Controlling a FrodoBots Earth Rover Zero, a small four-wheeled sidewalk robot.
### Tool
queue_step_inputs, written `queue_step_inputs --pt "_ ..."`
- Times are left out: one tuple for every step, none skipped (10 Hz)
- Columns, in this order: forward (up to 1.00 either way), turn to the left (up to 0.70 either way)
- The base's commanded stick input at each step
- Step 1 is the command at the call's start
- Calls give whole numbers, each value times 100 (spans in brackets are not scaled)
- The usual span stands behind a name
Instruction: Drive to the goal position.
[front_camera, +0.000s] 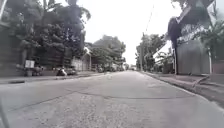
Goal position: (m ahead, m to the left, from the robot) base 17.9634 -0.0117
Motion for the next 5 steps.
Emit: queue_step_inputs --pt "9 0" --pt "9 0" --pt "11 0" --pt "55 0" --pt "81 0"
